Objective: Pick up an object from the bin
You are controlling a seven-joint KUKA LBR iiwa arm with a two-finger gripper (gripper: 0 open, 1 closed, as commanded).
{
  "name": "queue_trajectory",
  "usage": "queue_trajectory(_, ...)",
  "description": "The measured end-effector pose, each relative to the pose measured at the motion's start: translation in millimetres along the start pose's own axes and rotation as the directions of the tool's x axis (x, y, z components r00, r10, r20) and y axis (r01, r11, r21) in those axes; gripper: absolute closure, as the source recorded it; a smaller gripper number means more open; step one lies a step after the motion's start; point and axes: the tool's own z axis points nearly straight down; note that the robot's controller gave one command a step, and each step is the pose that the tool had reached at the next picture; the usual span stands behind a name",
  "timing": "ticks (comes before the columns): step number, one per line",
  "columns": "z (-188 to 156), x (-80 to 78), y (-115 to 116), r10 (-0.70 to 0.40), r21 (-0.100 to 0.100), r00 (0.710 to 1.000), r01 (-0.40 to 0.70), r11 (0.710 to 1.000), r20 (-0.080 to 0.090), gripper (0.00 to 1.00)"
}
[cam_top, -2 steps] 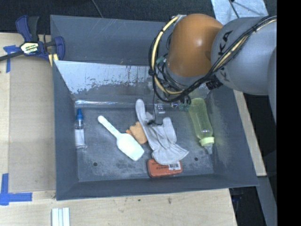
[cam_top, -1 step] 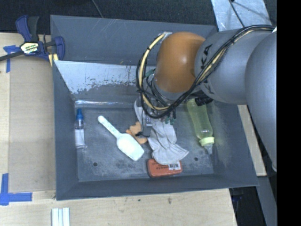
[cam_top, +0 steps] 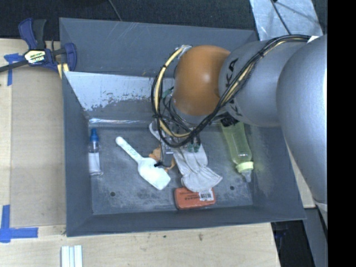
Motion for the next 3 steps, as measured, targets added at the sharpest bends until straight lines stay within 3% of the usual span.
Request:
queue_trajectory(1, 13.8, 1.4, 6.2, 0.202, -0.002, 0.979, -0.202, 0.979, 0.0, 1.0)
queue_trajectory(2, 13.9, 1.4, 6.1, 0.202, -0.002, 0.979, -0.202, 0.979, 0.0, 1.0)
queue_trajectory(3, -19.0, 61.6, -5.5, 0.158, 0.001, 0.987, -0.158, 0.988, -0.003, 1.0)
